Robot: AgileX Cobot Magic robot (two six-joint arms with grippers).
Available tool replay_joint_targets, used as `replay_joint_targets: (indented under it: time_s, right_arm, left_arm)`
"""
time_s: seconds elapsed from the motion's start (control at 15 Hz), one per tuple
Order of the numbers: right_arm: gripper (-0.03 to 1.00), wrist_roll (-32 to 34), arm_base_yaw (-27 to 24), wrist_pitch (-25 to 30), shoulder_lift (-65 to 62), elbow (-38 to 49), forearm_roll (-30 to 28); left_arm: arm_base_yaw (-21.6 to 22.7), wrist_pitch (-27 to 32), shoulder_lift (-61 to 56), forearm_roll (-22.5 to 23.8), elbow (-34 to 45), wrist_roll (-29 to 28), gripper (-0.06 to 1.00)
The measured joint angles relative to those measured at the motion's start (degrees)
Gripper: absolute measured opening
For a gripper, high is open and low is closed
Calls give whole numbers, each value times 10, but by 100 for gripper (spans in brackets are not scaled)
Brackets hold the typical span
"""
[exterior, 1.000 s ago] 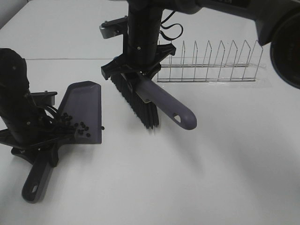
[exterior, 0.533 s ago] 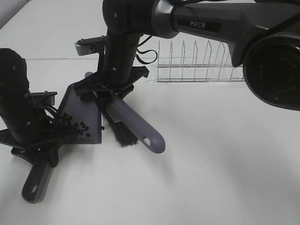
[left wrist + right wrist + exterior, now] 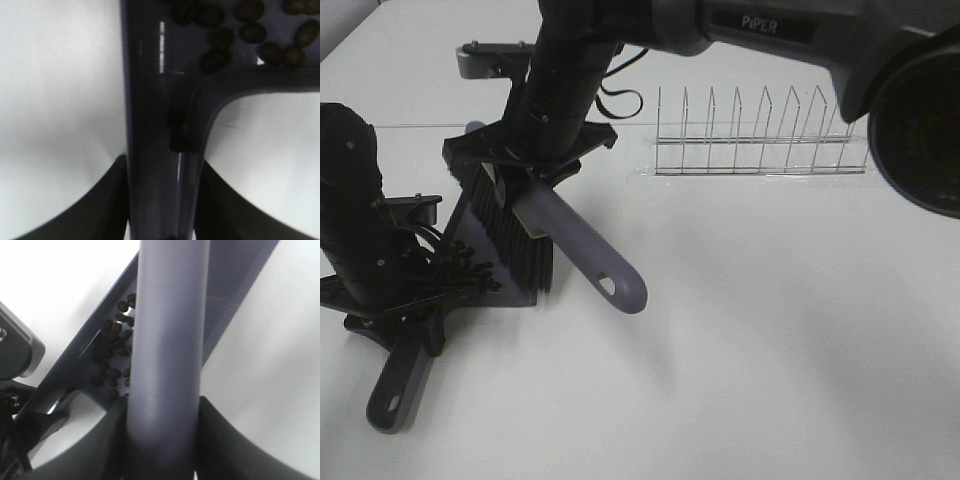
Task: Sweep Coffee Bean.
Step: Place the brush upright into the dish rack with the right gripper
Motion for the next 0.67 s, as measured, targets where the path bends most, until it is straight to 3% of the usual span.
replay_joint_targets:
  time_s: [0.2,0.33,0.47,0.67]
  right_arm:
    - [38,42,0,13,-52,0,-144]
    - [38,55,-1,57,-87,0,-233]
    - [38,55,-11,98,-109,0,-262]
    - [38,54,-66,153,-133,0,-266]
  left_arm:
    - [0,0,0,0,0,0,34]
    - [0,0,0,0,0,0,34]
    - [0,0,0,0,0,0,34]
    - [0,0,0,0,0,0,34]
